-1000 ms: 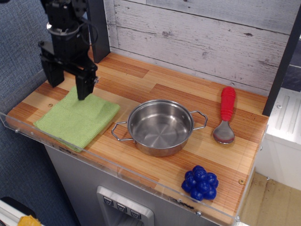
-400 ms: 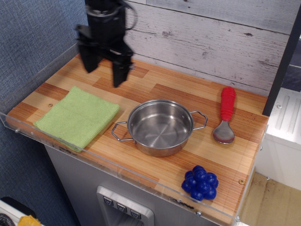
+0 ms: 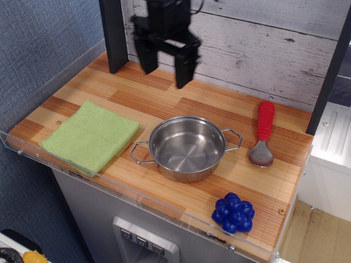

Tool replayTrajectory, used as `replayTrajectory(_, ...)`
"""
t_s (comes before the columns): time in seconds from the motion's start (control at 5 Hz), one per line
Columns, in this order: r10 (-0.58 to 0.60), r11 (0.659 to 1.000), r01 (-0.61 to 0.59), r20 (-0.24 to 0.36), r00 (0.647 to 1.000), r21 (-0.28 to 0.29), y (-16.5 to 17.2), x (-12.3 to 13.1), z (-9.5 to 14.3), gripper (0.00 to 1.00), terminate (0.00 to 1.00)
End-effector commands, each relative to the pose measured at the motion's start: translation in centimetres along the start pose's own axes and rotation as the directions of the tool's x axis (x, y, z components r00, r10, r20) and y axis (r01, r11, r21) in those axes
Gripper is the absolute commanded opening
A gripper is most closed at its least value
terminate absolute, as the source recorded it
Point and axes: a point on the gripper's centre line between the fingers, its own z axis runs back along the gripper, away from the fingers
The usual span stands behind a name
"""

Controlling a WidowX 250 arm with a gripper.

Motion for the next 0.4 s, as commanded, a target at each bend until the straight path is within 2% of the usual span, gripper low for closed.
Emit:
replayTrajectory(0.0, -0.005, 0.999, 0.007, 0.041, 0.999, -0.040, -1.98, 1.45, 2.32, 1.00, 0.00)
replayTrajectory(0.2, -0.005, 0.999, 0.007, 0.041, 0.999, -0.040, -1.98, 1.45, 2.32, 1.00, 1.00)
